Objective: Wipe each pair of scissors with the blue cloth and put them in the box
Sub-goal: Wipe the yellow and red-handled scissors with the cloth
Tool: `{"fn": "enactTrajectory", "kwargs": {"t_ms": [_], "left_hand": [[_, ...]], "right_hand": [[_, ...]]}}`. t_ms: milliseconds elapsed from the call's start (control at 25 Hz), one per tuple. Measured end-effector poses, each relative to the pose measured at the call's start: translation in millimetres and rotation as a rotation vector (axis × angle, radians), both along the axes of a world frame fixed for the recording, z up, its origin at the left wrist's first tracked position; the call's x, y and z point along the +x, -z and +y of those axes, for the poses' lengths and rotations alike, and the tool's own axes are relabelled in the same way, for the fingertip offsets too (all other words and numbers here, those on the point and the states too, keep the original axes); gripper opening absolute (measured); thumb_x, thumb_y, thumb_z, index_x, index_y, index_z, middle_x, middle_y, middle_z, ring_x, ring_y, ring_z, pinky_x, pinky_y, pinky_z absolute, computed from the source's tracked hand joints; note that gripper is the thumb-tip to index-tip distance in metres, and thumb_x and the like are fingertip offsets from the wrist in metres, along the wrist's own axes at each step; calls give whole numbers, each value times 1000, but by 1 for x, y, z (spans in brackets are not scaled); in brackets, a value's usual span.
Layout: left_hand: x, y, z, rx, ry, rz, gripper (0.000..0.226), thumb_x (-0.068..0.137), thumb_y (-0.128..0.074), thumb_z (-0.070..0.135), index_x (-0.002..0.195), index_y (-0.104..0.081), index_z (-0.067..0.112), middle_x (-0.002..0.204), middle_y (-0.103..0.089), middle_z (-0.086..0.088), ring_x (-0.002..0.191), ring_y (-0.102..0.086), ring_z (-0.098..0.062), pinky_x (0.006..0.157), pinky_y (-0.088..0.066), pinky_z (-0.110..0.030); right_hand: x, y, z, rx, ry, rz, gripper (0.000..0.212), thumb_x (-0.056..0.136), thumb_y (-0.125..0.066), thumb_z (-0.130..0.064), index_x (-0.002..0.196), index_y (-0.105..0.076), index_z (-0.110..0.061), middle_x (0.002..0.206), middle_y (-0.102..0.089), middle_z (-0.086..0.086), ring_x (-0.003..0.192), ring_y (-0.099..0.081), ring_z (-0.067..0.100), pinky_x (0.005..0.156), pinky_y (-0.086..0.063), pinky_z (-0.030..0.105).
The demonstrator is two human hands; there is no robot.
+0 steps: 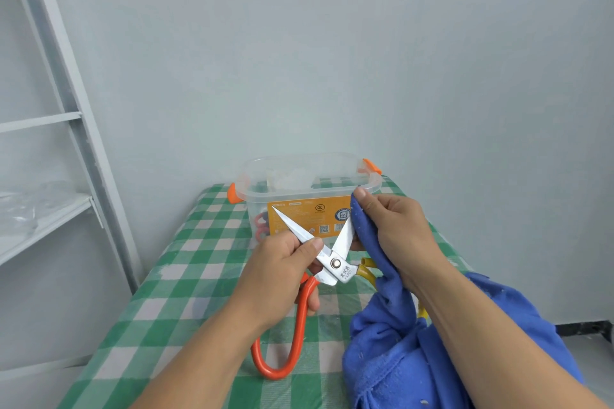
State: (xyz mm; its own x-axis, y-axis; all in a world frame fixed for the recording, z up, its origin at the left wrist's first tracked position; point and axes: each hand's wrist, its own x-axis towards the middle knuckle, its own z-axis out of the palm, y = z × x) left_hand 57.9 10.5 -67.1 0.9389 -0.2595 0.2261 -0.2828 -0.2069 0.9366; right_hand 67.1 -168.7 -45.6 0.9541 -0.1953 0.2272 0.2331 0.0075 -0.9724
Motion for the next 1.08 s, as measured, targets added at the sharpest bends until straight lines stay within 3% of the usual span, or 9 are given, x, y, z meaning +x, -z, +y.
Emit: {"fn": "enactTrajectory", "kwargs": {"t_ms": [160, 240, 400, 600, 760, 880, 1000, 1080], "left_hand": [[1, 1, 0, 7, -1, -9, 30, 103, -52, 22, 92, -65, -3, 77, -70, -22, 45, -61, -30, 50, -51, -36], [0, 1, 0, 6, -4, -11, 29, 103, -53, 21, 91, -65, -2, 74, -71, -17, 45, -61, -31, 51, -51, -39], [0, 1, 0, 17, 1, -32, 30, 103, -52, 22, 90, -65, -1, 72, -70, -19, 46, -62, -31, 52, -52, -40], [-2, 1, 0, 17, 5, -28, 30, 102, -54, 22, 90, -65, -2, 74, -69, -27, 47, -62, -33, 50, -52, -36], [1, 1, 1, 18, 4, -13, 31, 103, -53, 24, 90, -65, -2, 76, -68, -29, 47, -62, -34, 51, -54, -40], [2, 2, 2, 17, 5, -3, 31, 103, -53, 24, 91, -65, -1, 77, -68, -30, 48, -61, -34, 50, -54, -38], [1, 1, 1, -7, 8, 7, 30, 103, -53, 22, 91, -65, -3, 75, -70, -23, 46, -60, -32, 49, -53, -36], [0, 1, 0, -14, 6, 10, 30, 102, -53, 21, 91, -65, -4, 73, -71, -19, 45, -60, -31, 48, -53, -35]], "right_hand": [[-3, 2, -7, -1, -69, -6, 27, 97, -64, -19, 82, -70, 3, 86, -70, 32, 71, -68, 32, 80, -59, 52], [-3, 3, -8, 24, -86, -7, 23, 96, -65, -16, 82, -71, 1, 84, -71, 29, 72, -70, 30, 83, -59, 54], [-3, 0, -4, -6, -66, -18, 36, 100, -61, -24, 81, -66, 6, 78, -68, 31, 67, -69, 31, 73, -63, 45], [3, -4, 7, -39, 76, -10, 56, 104, -49, -43, 69, -58, 0, 59, -68, 10, 55, -68, 28, 62, -61, 42], [-1, -2, 8, 112, 140, -89, 53, 105, -49, -38, 77, -61, 5, 68, -69, 17, 60, -67, 26, 60, -61, 38], [-8, -1, 5, 198, 251, -182, 51, 105, -50, -33, 86, -56, 14, 66, -54, 16, 61, -55, 27, 49, -54, 25], [-17, -1, 0, 111, 204, -191, 41, 101, -58, -30, 74, -63, 1, 52, -56, 3, 52, -51, 21, 44, -41, 21], [-20, 0, -2, 59, 146, -176, 28, 95, -68, -22, 72, -68, -7, 53, -64, -5, 48, -55, 11, 46, -43, 19]]}}
